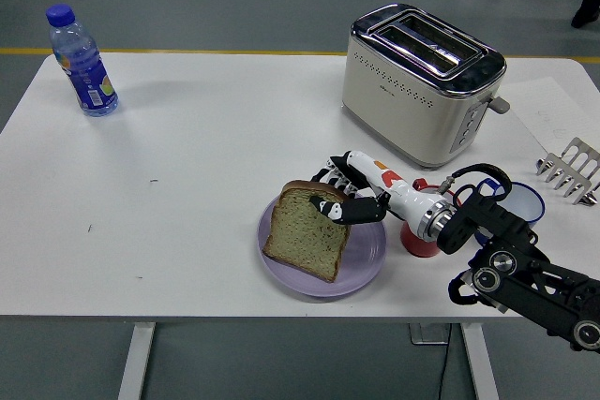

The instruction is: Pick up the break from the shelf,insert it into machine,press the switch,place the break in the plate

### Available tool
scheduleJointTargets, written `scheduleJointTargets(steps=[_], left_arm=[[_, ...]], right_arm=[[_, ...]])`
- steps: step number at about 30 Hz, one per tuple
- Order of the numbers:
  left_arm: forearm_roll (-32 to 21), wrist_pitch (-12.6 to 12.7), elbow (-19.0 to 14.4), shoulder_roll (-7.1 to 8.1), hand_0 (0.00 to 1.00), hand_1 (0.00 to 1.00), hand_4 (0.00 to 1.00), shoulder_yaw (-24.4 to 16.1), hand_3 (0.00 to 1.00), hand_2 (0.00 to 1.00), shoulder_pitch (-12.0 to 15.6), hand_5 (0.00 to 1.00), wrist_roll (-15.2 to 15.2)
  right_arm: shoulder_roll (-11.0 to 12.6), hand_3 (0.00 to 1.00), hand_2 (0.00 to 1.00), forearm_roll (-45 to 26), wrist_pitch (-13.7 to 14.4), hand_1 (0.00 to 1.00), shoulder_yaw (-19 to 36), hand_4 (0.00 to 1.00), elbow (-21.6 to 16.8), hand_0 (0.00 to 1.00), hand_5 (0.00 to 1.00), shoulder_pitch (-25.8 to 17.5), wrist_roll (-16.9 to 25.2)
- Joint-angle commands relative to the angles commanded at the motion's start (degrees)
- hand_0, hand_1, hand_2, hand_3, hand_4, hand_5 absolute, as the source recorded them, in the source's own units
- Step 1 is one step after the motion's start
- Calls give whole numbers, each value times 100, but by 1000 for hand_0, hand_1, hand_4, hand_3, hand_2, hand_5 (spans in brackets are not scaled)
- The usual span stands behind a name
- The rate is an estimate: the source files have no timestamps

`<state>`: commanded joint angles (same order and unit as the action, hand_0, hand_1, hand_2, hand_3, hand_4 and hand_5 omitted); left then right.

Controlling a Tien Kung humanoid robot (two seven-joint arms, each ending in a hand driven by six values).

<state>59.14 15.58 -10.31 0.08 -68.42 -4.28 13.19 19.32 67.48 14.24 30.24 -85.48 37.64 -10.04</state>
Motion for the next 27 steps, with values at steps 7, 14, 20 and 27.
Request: scheduleJointTargets(steps=[7, 14, 20, 27], left_arm=[[-2, -3, 0, 0, 665, 630, 443, 5, 617, 682, 9, 917, -2], [-58, -3, 0, 7, 665, 630, 442, 36, 618, 682, 0, 914, -14], [-98, 4, 0, 8, 665, 630, 445, 52, 617, 682, -17, 917, -19], [-124, 7, 0, 7, 665, 630, 443, 62, 618, 682, -22, 916, -25]], right_arm=[[-41, 550, 520, 288, -60, 497, 19, 478, 76, 437, 29, -14, 22], [-60, 612, 601, 580, -116, 602, 56, 606, 107, 568, 88, -4, -16], [-73, 686, 681, 747, -198, 677, 78, 634, 111, 684, 97, 11, -28], [-93, 724, 743, 872, -297, 719, 83, 648, 115, 758, 100, 21, -78]])
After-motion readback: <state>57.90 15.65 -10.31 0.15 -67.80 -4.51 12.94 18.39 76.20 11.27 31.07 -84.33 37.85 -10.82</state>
